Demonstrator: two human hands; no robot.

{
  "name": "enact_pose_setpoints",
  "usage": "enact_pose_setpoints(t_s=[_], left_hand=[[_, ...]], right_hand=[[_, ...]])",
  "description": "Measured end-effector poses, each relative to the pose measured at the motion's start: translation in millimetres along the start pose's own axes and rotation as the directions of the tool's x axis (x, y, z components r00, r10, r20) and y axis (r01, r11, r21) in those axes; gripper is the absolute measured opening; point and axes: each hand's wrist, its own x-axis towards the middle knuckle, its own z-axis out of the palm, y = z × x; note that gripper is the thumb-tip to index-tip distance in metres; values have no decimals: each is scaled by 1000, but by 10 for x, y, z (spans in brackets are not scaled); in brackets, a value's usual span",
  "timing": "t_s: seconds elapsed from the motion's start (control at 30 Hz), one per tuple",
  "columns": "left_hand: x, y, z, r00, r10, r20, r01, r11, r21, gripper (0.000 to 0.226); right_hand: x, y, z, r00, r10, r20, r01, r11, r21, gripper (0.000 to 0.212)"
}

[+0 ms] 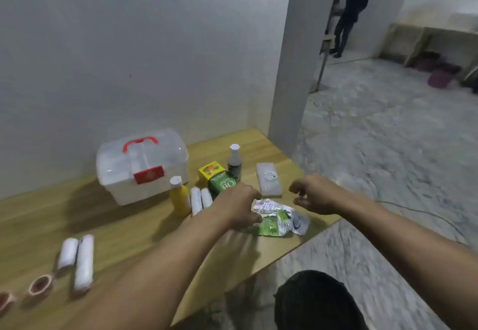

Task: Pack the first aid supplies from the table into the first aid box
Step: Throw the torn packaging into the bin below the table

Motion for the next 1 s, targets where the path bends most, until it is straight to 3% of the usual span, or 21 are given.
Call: enact_pose_setpoints(t_s=[0.13,0.27,0.5,0.63,0.73,0.87,1.0], left_hand=[[-1,19,327,999,20,-26,-16,988,154,56],[-28,76,522,996,12,-85,4,984,178,47],[-107,186,564,975,-156,-159,184,967,176,64],[-188,226,557,949,-234,-212,249,968,43,69],[-231,249,507,939,-280,-198,245,952,-185,45],[-250,397,436,956,-266,-123,224,934,-280,19],[-147,788,409,974,-203,-103,150,914,-377,7]], right_hand=[[-21,133,303,999,-2,47,3,1000,-13,30],[-76,208,485,999,-20,38,20,1000,2,26],[-256,146,592,994,98,-41,-88,977,192,33],[-385,121,581,983,143,-115,-107,955,276,32],[-496,174,533,974,164,-154,-100,930,355,23],[-760,349,376,967,186,-174,-108,918,381,15],[-1106,678,259,948,287,-138,-201,876,439,11]])
